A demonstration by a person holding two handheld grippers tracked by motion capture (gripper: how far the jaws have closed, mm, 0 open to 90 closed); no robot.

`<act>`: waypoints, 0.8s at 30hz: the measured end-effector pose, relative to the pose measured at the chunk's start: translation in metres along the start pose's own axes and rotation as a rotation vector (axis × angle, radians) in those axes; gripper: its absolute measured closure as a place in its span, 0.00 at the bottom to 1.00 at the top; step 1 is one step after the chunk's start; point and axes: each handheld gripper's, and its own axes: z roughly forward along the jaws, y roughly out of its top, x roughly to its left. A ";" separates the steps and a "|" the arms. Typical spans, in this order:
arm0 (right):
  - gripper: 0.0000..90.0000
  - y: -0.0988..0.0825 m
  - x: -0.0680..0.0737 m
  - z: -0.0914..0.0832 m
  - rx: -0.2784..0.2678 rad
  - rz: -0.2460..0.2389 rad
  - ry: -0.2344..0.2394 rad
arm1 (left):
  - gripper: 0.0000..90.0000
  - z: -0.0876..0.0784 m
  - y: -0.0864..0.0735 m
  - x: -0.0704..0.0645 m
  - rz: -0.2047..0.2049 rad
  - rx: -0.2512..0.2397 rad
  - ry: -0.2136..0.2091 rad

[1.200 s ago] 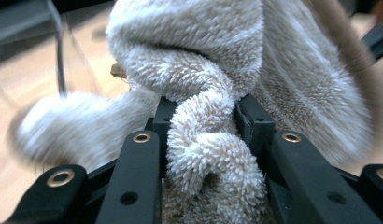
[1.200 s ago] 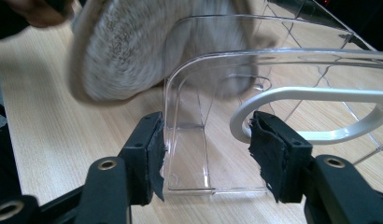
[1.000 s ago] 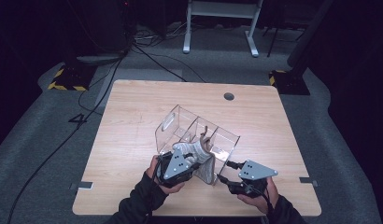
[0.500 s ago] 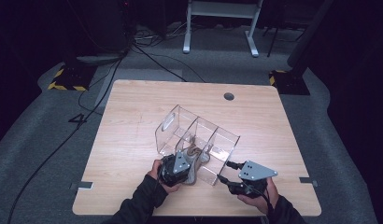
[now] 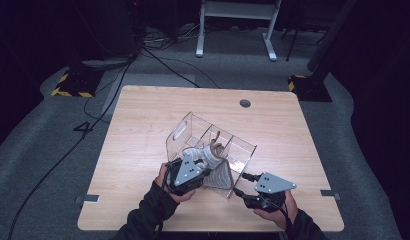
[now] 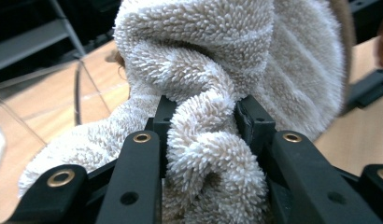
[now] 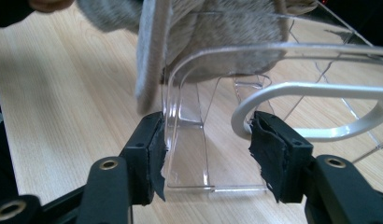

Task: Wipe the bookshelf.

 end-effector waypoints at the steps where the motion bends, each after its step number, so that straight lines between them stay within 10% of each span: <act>1: 0.51 0.000 0.000 0.000 0.001 0.000 0.002 | 0.74 0.005 -0.001 0.006 -0.023 0.006 0.019; 9: 0.52 -0.001 0.000 0.001 0.006 -0.003 0.006 | 0.74 0.025 0.001 0.017 -0.030 0.022 0.079; 12: 0.53 -0.002 0.000 0.002 0.012 0.000 0.013 | 0.74 0.033 -0.005 0.012 0.038 0.113 0.140; 24: 0.52 -0.002 0.000 0.002 0.010 0.002 0.007 | 0.72 0.049 -0.050 0.003 0.027 0.282 0.052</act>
